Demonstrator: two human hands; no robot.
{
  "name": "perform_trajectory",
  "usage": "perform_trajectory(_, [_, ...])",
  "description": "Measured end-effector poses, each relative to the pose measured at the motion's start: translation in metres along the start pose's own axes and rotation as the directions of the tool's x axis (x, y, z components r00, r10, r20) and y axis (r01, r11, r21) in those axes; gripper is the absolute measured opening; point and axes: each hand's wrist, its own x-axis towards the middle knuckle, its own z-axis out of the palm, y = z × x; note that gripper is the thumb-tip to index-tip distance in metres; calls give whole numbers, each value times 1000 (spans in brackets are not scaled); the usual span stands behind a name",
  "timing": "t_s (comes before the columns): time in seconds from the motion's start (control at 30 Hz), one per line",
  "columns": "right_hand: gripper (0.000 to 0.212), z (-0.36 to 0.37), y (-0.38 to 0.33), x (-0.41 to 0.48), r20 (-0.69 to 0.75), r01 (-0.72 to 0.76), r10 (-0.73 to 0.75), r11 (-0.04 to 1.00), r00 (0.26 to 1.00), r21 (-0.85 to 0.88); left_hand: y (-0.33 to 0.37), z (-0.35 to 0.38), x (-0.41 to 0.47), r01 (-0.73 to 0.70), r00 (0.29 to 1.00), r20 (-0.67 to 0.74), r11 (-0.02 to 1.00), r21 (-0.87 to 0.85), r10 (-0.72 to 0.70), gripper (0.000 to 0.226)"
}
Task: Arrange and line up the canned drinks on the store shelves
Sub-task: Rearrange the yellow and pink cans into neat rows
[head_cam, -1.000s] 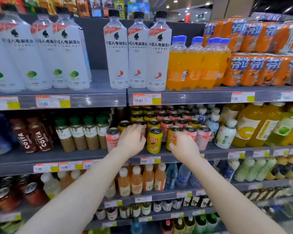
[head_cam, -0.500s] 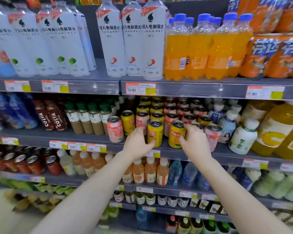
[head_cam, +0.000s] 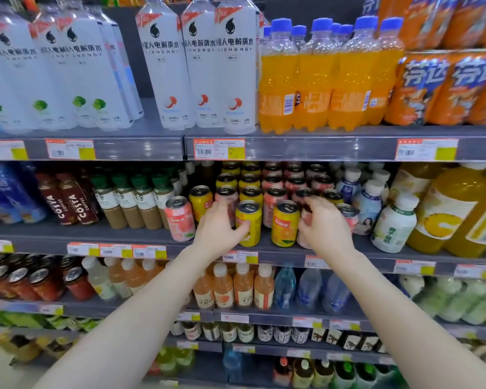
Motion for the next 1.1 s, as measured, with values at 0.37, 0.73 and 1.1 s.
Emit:
perform_trajectory(0.37, [46, -12, 16, -4, 44, -62, 63, 997, 997, -39, 7, 19, 11, -13, 1000, 3, 999, 34, 13, 78])
perform_trajectory(0.73, [64, 28, -12, 23, 191, 62, 11, 927, 982, -370, -1, 19, 2, 54, 994, 99, 997, -47, -49, 84])
perform_trajectory(1.1, [82, 28, -16, 31, 217, 1, 104, 901, 971, -435, -4, 8, 0, 17, 996, 87, 995, -96, -9, 76])
